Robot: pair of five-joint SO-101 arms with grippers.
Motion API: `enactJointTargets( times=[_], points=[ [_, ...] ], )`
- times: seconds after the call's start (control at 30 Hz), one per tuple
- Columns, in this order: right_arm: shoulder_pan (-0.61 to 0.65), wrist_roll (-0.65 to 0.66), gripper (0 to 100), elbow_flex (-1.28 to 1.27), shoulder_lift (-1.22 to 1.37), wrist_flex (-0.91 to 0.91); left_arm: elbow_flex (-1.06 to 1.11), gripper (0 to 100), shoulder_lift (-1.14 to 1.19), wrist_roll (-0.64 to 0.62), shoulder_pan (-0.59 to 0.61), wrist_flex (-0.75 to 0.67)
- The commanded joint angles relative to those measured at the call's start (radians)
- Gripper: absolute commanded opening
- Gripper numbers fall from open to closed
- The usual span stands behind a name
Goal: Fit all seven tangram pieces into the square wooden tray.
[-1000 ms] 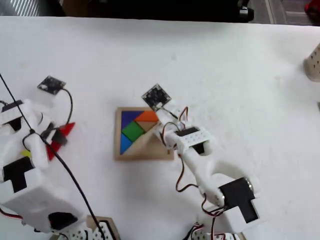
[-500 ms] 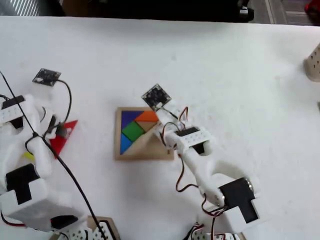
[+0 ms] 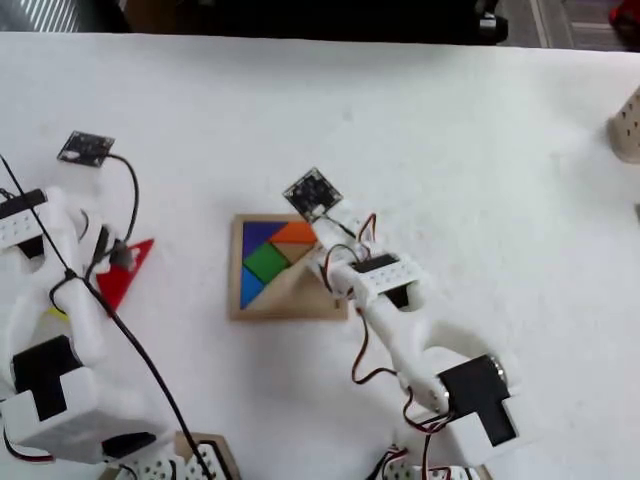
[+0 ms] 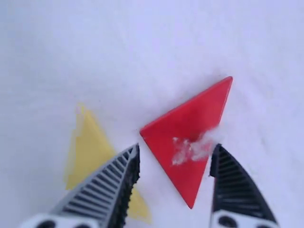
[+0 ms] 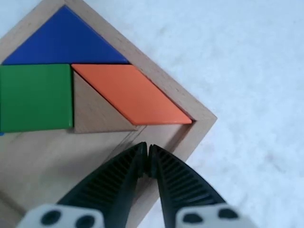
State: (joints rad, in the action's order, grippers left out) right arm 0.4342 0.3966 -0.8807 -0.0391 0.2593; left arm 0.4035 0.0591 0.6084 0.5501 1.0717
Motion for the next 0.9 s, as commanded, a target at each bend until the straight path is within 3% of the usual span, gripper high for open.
enactJointTargets(
  times=[0.0, 0.2, 0.37, 0.53, 0.87],
  points=[
    [0.004, 0.021, 1.8, 0.035, -0.002, 0.004, 0.0, 36, -0.048, 0.054, 0.001, -0.077],
    [0.004, 0.021, 1.8, 0.035, -0.002, 0.004, 0.009, 37, -0.047, 0.14, 0.002, -0.086],
    [0.004, 0.021, 1.8, 0.035, -0.002, 0.004, 0.161, 37, -0.047, 0.227, -0.001, -0.278],
    [0.004, 0.021, 1.8, 0.035, -0.002, 0.004, 0.242, 37, -0.047, 0.227, 0.002, -0.436],
    [0.004, 0.021, 1.8, 0.035, -0.002, 0.004, 0.245, 37, -0.027, 0.235, 0.001, -0.462]
  ],
)
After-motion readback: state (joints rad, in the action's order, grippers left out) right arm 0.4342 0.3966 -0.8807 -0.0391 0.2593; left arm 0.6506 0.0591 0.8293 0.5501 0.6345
